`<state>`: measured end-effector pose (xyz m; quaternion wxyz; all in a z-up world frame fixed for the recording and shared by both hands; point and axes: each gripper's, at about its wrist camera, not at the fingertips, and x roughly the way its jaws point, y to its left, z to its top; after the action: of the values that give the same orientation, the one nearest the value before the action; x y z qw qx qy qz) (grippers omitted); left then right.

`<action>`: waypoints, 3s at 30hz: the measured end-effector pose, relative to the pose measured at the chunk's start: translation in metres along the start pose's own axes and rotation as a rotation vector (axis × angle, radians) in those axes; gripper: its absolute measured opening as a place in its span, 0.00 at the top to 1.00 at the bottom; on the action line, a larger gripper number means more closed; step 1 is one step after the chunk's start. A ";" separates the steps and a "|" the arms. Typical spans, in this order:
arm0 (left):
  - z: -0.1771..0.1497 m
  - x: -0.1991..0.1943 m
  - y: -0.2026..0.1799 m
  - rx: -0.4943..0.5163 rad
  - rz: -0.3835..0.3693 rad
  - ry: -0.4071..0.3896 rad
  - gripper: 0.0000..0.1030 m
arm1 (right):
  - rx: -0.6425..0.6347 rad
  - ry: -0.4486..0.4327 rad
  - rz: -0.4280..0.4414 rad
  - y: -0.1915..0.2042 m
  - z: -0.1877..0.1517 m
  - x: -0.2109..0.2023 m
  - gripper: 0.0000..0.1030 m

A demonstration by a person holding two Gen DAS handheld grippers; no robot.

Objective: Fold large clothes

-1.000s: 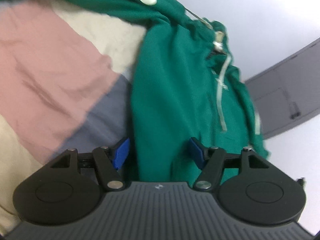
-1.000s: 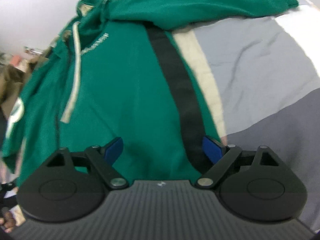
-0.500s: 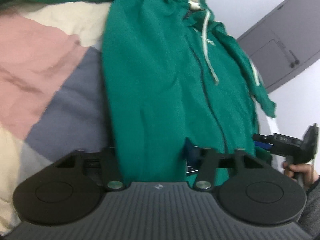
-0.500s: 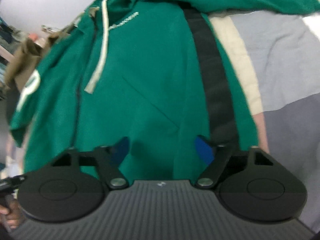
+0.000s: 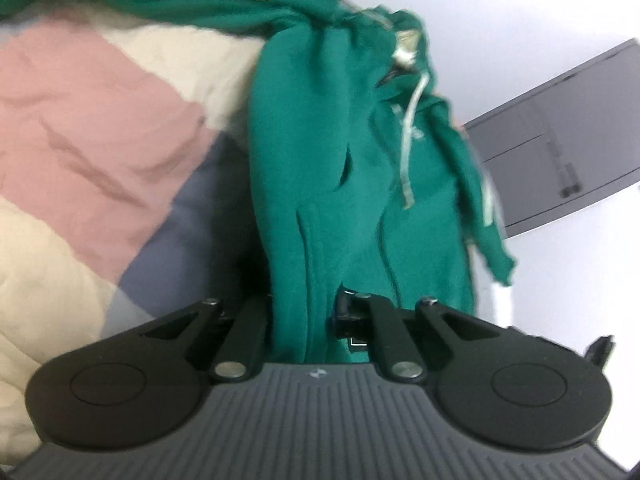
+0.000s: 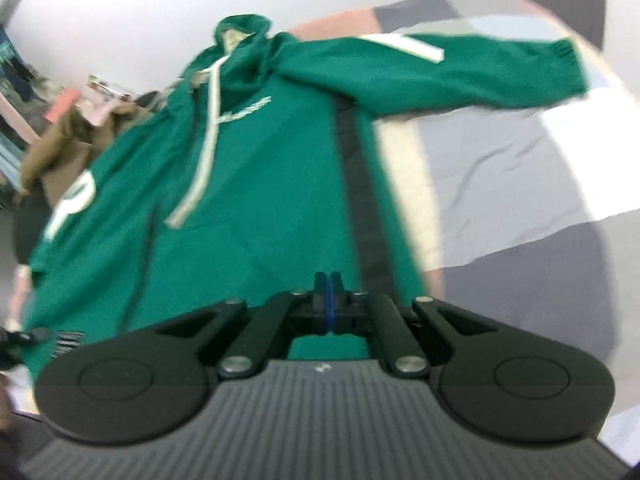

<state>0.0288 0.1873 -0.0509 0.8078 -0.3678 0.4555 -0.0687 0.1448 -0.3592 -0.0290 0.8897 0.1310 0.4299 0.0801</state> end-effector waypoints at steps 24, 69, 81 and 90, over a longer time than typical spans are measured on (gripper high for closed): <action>-0.007 -0.001 -0.011 0.057 0.058 -0.018 0.90 | -0.092 0.043 0.133 -0.005 -0.010 -0.003 0.83; -0.018 0.107 -0.126 0.365 0.159 -0.234 0.38 | 0.456 -0.282 0.050 -0.135 0.076 0.097 0.29; 0.006 0.163 -0.112 0.407 0.159 -0.264 0.38 | 0.649 -0.618 0.070 -0.222 0.148 0.182 0.29; 0.027 0.184 -0.113 0.404 0.203 -0.279 0.38 | 0.486 -0.699 -0.158 -0.279 0.230 0.180 0.87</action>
<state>0.1811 0.0384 -0.0948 0.9225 -0.1576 0.3513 -0.0256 0.4454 -0.6170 -0.1098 0.9286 0.3226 0.1178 -0.1408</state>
